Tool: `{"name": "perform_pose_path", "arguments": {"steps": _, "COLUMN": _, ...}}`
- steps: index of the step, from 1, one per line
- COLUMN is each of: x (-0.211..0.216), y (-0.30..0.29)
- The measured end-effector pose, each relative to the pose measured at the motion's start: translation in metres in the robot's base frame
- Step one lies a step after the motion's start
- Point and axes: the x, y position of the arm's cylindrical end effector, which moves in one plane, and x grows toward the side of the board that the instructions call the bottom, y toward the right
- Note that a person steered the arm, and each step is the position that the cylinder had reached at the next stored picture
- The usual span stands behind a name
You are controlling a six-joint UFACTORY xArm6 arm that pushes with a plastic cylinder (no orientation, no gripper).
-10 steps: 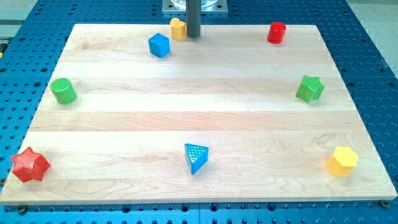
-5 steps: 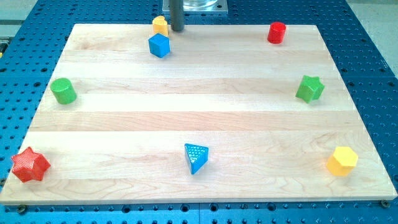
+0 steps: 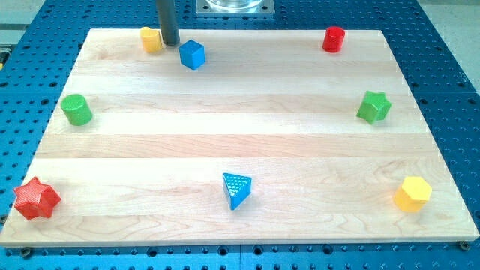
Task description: Push the yellow heart to the top left side of the board
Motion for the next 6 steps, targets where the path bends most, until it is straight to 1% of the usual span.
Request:
{"name": "perform_pose_path", "arguments": {"steps": 2, "x": 0.002, "y": -0.06}}
{"name": "perform_pose_path", "arguments": {"steps": 3, "x": 0.002, "y": -0.068}}
{"name": "perform_pose_path", "arguments": {"steps": 6, "x": 0.002, "y": -0.039}}
